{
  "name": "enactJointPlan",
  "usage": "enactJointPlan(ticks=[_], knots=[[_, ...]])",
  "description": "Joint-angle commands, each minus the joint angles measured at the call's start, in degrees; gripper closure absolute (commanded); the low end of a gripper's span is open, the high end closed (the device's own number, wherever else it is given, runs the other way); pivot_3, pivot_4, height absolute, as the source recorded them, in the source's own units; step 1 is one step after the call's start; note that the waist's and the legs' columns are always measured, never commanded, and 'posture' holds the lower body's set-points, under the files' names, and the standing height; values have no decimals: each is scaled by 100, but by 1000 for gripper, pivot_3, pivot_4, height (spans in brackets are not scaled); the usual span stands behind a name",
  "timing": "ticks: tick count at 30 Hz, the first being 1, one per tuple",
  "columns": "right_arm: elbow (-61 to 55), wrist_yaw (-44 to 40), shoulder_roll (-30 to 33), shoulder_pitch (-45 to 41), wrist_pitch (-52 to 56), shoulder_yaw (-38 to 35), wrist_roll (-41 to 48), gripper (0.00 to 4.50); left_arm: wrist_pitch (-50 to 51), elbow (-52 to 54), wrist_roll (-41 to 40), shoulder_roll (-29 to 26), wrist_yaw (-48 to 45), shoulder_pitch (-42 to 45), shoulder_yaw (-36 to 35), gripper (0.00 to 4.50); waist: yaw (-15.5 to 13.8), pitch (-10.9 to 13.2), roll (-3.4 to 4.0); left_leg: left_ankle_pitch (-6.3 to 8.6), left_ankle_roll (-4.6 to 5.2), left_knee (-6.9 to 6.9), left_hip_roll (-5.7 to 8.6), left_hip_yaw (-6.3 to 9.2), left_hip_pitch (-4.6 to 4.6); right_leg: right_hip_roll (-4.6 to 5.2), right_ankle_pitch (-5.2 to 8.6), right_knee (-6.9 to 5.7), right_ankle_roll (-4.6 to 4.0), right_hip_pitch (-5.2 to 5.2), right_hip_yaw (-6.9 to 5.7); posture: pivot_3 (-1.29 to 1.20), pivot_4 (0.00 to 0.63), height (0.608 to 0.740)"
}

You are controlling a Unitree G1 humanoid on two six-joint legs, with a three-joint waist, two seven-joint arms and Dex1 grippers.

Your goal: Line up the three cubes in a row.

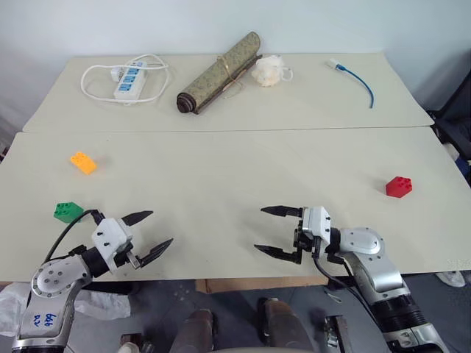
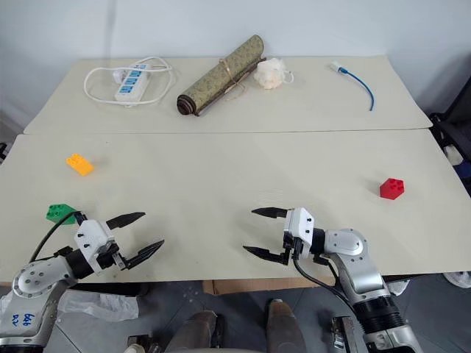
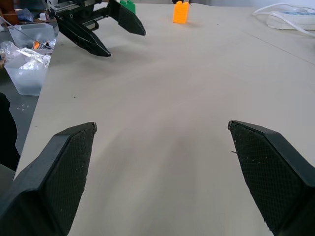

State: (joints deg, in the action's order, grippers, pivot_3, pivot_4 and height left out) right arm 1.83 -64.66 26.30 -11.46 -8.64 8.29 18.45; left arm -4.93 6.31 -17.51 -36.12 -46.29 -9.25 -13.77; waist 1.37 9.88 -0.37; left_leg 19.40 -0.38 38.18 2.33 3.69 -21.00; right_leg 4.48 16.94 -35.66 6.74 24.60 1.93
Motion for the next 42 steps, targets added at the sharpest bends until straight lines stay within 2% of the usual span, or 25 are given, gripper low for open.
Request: enactJointPlan(ticks=[1, 8, 12, 16, 19, 22, 25, 29, 35, 39, 42], knots=[[-51, 19, -57, -51, -117, -15, 23, 0, -37, 74, -100, -38, 24, 35, -188, 29, 0, 0, 0, 0, 0, 0, 0, 0, 0, 0, 0, 0, 0, 0, 0, 0, 150, 740], [-427, 231, -76, 48, 75, -189, 233, 0, 388, 344, -686, -19, -151, 159, -303, 29, 1, 0, 0, 0, 0, 0, 0, 0, -1, 1, 0, -10, 0, 0, 1, 0, 150, 740], [-1109, 740, 128, 366, 476, -755, 517, 0, 578, 686, -734, -132, -381, 319, -7, 29, -56, 0, 0, 0, 0, 4, 2, 5, -6, 4, 0, -17, 0, 0, 2, 0, 150, 740], [-2011, 1585, 453, 1071, 1004, -2024, 898, 0, 805, 865, -864, -212, -719, 770, 346, 29, -174, 0, 0, 0, 1, 4, 3, 7, -8, 3, 0, -13, 1, -1, 4, 0, 150, 740], [-2334, 2278, 423, 1698, 1187, -3076, 1073, 0, 1015, 816, -972, -227, -999, 1115, 571, 29, -266, -2, -3, 0, 0, 7, 5, 15, -12, 3, 0, -2, 1, -5, 3, 0, 150, 740], [-2179, 2986, 114, 2324, 1067, -4083, 1032, 0, 1070, 736, -910, -144, -1176, 1465, 877, 29, -268, -3, -2, 0, 0, 3, 4, 10, -7, -1, 0, -1, 1, -6, 3, 0, 150, 740], [-1767, 3505, -118, 2603, 1000, -4581, 905, 0, 1054, 644, -883, -79, -1256, 1647, 1012, 29, -247, -3, -2, 0, 1, 2, 4, 0, -3, -3, 0, -9, 1, -6, 4, 0, 150, 740], [-1514, 4060, -311, 2675, 1294, -4729, 891, 0, 1024, 619, -859, -61, -1340, 1717, 1102, 29, -114, -3, -2, 0, 5, -5, 3, -36, 28, -6, -1, -17, 2, -9, 23, 0, 150, 740], [-2070, 4677, -231, 2188, 2101, -4490, 1146, 0, 1159, 814, -902, -19, -1211, 1604, 1083, 29, -13, -2, 2, 13, 35, -17, -2, -74, 72, -14, 0, -39, 1, -21, 69, 0, 150, 740], [-2181, 5358, 135, 1320, 3367, -4319, 1377, 0, 1186, 913, -888, 19, -1084, 1480, 1057, 29, 11, -2, 2, 13, 36, -15, -1, -74, 71, -10, -1, -39, 2, -20, 77, 0, 150, 740], [-1695, 5699, 507, 504, 4089, -4068, 1186, 0, 1184, 1042, -859, 79, -917, 1307, 1045, 29, 17, -2, 2, 12, 34, -15, -1, -74, 70, -10, -1, -37, 2, -18, 87, 0, 150, 740]])
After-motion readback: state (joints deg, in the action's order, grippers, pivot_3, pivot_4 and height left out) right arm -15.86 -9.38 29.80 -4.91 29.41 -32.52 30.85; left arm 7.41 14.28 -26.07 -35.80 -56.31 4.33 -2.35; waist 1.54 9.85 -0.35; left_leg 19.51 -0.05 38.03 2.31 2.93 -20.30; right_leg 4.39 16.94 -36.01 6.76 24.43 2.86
